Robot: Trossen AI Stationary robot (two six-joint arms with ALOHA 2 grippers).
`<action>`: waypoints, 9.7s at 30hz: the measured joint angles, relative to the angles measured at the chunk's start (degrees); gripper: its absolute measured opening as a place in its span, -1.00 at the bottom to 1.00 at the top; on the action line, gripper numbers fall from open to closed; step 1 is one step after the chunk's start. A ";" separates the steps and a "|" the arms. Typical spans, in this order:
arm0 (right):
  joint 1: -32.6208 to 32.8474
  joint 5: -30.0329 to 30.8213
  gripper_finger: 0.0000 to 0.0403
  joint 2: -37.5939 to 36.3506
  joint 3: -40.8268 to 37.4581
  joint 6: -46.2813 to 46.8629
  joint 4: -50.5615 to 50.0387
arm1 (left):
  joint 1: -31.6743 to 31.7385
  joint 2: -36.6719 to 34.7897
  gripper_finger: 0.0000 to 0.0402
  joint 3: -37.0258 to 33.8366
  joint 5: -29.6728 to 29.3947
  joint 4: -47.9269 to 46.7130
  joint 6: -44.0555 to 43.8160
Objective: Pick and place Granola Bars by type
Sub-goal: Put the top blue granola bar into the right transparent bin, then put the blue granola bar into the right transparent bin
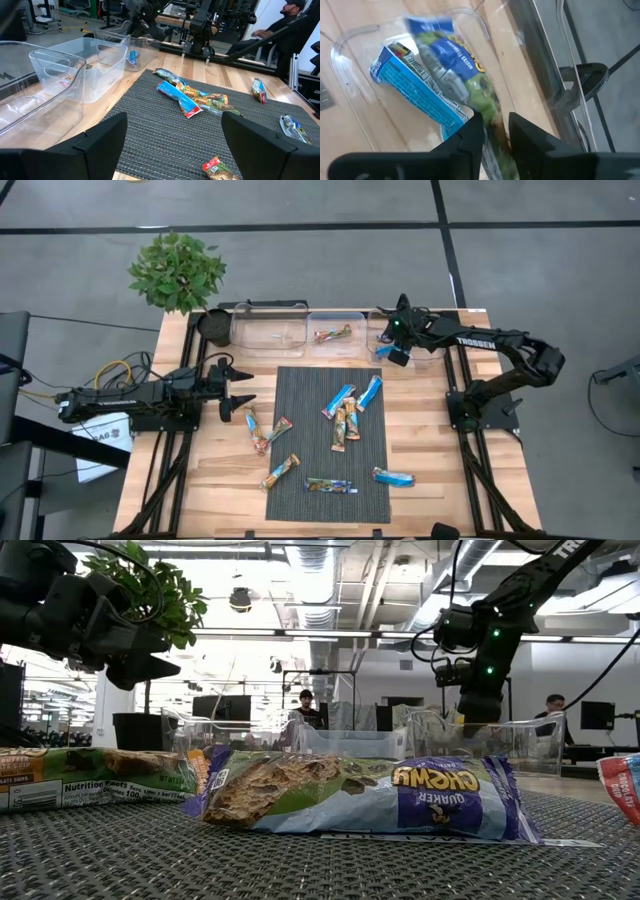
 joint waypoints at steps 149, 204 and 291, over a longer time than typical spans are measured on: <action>68.46 -12.17 -0.50 31.30 47.30 37.43 -22.20 | 0.00 0.01 0.58 -0.02 0.00 0.02 0.00; 67.98 -16.68 0.03 45.09 46.77 44.57 -11.58 | 0.00 -0.01 0.58 -0.02 0.00 0.03 0.00; 28.68 -7.23 -0.60 12.24 47.04 15.93 -47.82 | -0.01 -0.01 0.58 -0.02 0.07 0.00 0.00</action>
